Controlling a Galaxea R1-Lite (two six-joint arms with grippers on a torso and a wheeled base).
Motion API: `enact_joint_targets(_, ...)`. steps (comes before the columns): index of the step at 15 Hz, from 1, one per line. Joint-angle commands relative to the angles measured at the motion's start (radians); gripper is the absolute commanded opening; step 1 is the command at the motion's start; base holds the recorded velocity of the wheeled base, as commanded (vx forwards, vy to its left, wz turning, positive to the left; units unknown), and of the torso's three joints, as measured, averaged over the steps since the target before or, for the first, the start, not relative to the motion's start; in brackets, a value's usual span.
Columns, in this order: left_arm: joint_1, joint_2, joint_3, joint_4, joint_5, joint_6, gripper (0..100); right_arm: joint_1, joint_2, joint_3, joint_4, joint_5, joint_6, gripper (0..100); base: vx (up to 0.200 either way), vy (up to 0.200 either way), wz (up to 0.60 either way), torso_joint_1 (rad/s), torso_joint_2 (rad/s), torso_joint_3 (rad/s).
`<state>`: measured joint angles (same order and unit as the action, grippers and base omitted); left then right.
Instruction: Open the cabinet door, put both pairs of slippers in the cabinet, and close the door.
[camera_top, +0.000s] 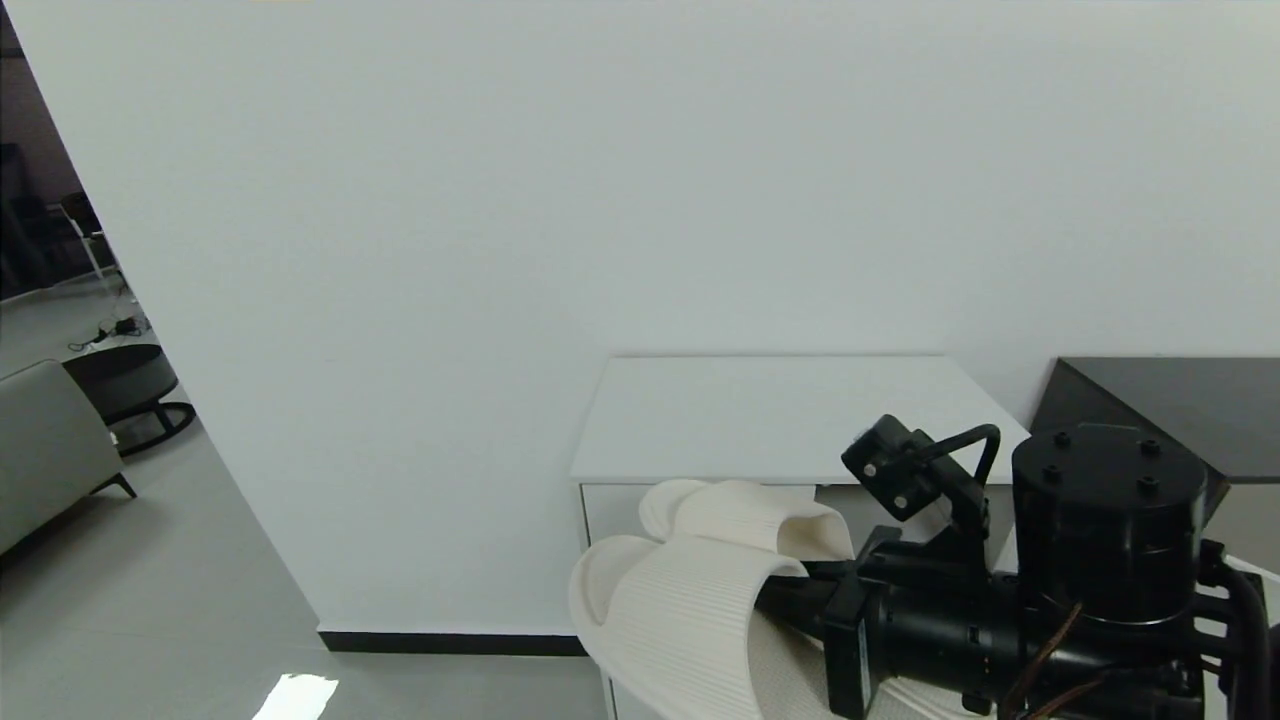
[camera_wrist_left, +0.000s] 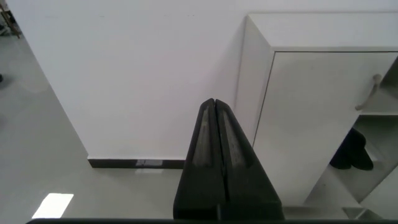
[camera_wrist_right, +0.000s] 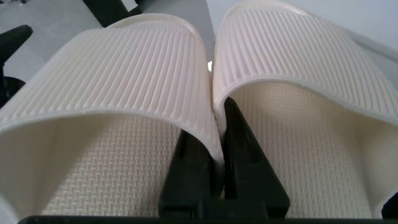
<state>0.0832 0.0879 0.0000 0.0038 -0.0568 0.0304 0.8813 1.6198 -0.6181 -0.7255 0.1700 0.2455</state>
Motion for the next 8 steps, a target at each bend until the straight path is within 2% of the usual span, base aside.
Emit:
enact_joint_targets(1, 0.000, 0.001, 0.000, 0.001, 0.000, -0.001, 0, 0.001, -0.018, 0.011, 0.000, 0.003, 0.000, 0, -0.200, 0.000, 0.00, 0.007, 0.01, 0.007)
enact_joint_targets(3, 0.001, 0.001, 0.000, 0.001, 0.000, -0.001, 0, 0.001, -0.021, 0.023, 0.000, 0.014, -0.002, 0, -0.200, 0.000, 0.00, 0.002, 0.00, 0.000)
enact_joint_targets(5, 0.000, 0.001, 0.000, -0.001, 0.000, -0.001, 0, 0.001, -0.024, 0.049, -0.035, 0.039, -0.003, 0, 0.000, 0.000, 0.00, 0.000, 0.00, 0.000)
enact_joint_targets(8, 0.001, 0.001, 0.000, 0.001, 0.000, -0.004, 0, -0.004, -0.024, 0.138, -0.187, 0.141, -0.003, 0, 0.000, 0.000, 0.00, 0.000, 0.00, 0.000)
